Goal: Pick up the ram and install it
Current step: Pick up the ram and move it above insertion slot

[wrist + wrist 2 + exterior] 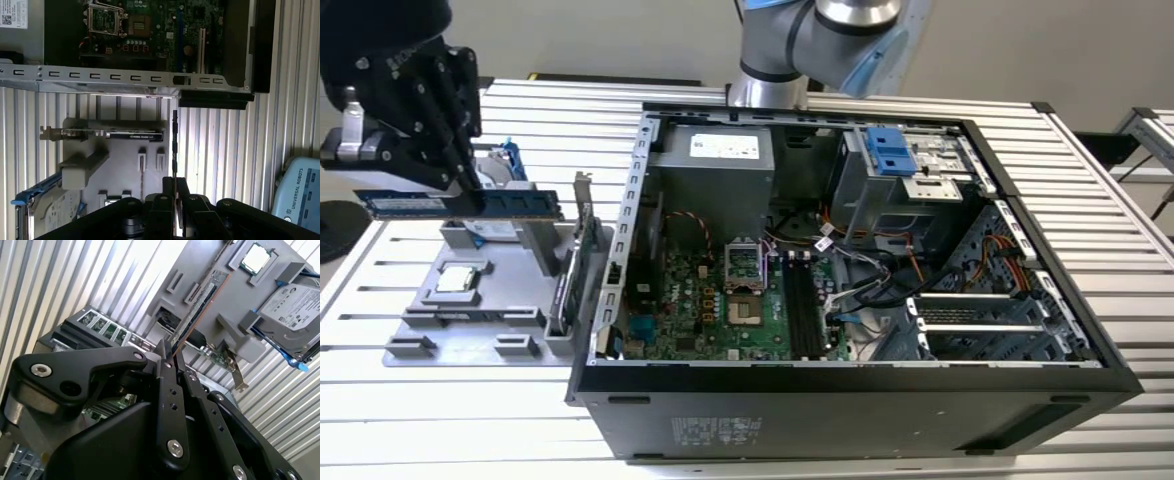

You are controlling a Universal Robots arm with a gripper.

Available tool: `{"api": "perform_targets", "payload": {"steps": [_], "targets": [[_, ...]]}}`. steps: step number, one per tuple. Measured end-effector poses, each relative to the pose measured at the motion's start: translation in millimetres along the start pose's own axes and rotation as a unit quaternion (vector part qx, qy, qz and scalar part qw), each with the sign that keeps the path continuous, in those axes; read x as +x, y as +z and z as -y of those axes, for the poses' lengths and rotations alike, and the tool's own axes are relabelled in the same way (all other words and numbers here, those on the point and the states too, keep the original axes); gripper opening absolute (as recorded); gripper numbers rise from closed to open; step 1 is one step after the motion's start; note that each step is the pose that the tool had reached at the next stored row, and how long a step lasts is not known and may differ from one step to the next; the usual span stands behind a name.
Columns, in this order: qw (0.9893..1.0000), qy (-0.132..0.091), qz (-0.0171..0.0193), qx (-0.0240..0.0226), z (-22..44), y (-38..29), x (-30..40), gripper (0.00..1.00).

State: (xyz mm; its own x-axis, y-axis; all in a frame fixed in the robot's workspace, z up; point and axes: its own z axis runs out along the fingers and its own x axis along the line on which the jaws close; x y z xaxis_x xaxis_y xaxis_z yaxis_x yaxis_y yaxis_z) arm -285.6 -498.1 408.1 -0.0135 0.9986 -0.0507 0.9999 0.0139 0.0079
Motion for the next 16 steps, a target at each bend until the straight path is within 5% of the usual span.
{"api": "perform_targets", "payload": {"steps": [16], "targets": [[1.0000,0.000,0.0000,0.0000,-39.5,0.4,-0.5,0.00]]}}
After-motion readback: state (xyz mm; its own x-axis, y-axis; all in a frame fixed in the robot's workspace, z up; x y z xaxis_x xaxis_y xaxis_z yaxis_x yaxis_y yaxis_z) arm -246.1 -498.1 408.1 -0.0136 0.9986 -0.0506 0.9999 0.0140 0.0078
